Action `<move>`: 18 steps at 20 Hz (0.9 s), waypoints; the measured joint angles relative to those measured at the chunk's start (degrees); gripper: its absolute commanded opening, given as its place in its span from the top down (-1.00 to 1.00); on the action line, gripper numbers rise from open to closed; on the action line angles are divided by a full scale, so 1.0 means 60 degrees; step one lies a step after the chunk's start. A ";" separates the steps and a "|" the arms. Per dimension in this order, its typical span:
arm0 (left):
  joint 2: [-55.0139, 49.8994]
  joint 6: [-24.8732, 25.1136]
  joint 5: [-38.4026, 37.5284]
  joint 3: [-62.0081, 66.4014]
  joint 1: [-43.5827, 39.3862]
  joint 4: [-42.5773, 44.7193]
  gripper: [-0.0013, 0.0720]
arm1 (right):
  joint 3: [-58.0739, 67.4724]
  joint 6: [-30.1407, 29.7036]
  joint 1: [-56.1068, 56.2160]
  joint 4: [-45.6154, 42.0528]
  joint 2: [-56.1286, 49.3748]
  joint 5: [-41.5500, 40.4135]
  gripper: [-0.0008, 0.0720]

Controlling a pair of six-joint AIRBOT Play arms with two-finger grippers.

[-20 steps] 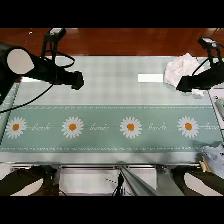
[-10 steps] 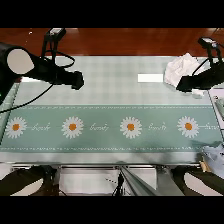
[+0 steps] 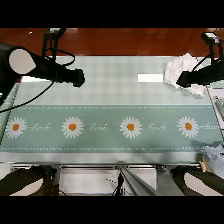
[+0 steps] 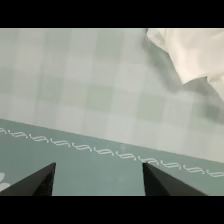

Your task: Fold the shirts.

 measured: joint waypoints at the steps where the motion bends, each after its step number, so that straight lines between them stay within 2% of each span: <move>1: -0.0058 0.0000 0.0135 0.0004 0.0000 0.0000 -1.00 | 0.0000 0.0011 0.0000 -0.0011 0.0000 -0.0124 -0.68; 4: -0.0331 0.0018 0.0630 0.0004 0.0011 0.0004 -1.00 | 0.0000 0.0098 0.0000 -0.0018 0.0000 -0.0280 -0.68; 6: -0.0539 0.0022 0.0947 0.0004 0.0011 0.0004 -1.00 | 0.0000 0.0113 0.0000 0.0004 0.0000 -0.0550 -0.52; 9: -0.0761 0.0029 0.1308 0.0004 0.0011 0.0004 -1.00 | 0.0000 0.0339 -0.0022 -0.0510 -0.0095 -0.2328 -0.49; 12: -0.0834 0.0062 0.1453 0.0004 0.0011 0.0004 -1.00 | 0.0000 0.1643 -0.0342 -0.2044 -0.0601 -0.5151 -0.54; 13: -0.0849 0.0062 0.1453 0.0004 0.0011 0.0004 -1.00 | 0.0000 0.2197 -0.0554 -0.2408 -0.0885 -0.5894 -0.67; 15: -0.0852 0.0062 0.1421 0.0004 0.0011 0.0004 -1.00 | 0.0000 0.3111 -0.1009 -0.2772 -0.1555 -0.6612 -0.68; 18: -0.0860 0.0066 0.1126 0.0004 0.0011 0.0004 -1.00 | 0.0000 0.3840 -0.1657 -0.2579 -0.2645 -0.6637 -0.69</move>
